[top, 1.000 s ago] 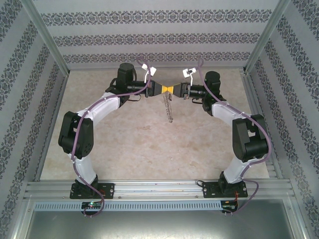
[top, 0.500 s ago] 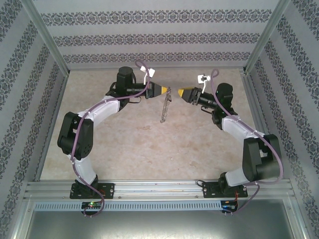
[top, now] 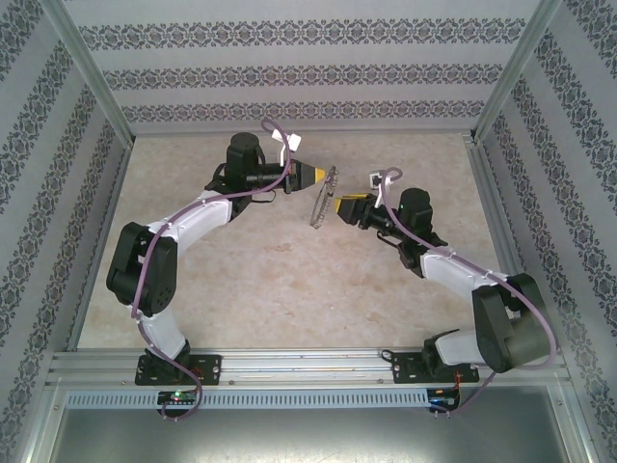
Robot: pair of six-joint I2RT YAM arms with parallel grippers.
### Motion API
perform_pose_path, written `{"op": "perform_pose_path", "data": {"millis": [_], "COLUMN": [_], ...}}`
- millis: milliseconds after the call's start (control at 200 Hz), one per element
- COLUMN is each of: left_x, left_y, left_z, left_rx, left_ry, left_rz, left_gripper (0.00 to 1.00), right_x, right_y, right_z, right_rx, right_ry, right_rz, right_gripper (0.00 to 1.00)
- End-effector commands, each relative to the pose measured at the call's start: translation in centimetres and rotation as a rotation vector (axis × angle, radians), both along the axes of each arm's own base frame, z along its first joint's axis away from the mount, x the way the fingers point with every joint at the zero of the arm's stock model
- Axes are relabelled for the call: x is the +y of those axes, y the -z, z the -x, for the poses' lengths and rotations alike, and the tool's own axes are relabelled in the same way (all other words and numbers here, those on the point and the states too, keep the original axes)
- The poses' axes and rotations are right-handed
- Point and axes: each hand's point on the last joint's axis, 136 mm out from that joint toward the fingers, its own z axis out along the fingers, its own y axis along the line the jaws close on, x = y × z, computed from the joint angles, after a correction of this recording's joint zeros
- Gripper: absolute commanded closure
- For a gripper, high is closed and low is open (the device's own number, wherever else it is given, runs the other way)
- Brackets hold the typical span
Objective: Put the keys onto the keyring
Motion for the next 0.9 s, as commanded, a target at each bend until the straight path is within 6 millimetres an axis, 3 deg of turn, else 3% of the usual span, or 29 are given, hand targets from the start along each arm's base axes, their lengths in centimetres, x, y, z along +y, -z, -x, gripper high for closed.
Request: {"op": "perform_pose_path", "data": {"millis": [0,455,670,894], "left_x": [-0.4,-0.5,-0.5,-0.4], "left_y": [-3.1,-2.9,-3.0,-3.4], "left_z": [1.0,1.0,0.8,0.6], "left_rx": [-0.086,-0.086,-0.09,-0.104], "left_ry": [0.017,0.02,0.007,-0.015], "left_rz": [0.05,0.05,0.052,0.067], "left_gripper": [1.0,1.0,1.0,1.0], "right_x": [0.0,2.8,3.5,3.3], "right_y": [-1.0,-3.0,-2.0,-1.1], "right_z": [-0.4,-1.8,-1.0,-0.3], "right_rx": [-0.075,-0.117,-0.107,-0.089], "right_ry": [0.028,-0.068,-0.121,-0.127], "right_rz": [0.04,0.025,0.035,0.042], "right_gripper": [0.49,0.52,0.81,1.0]}}
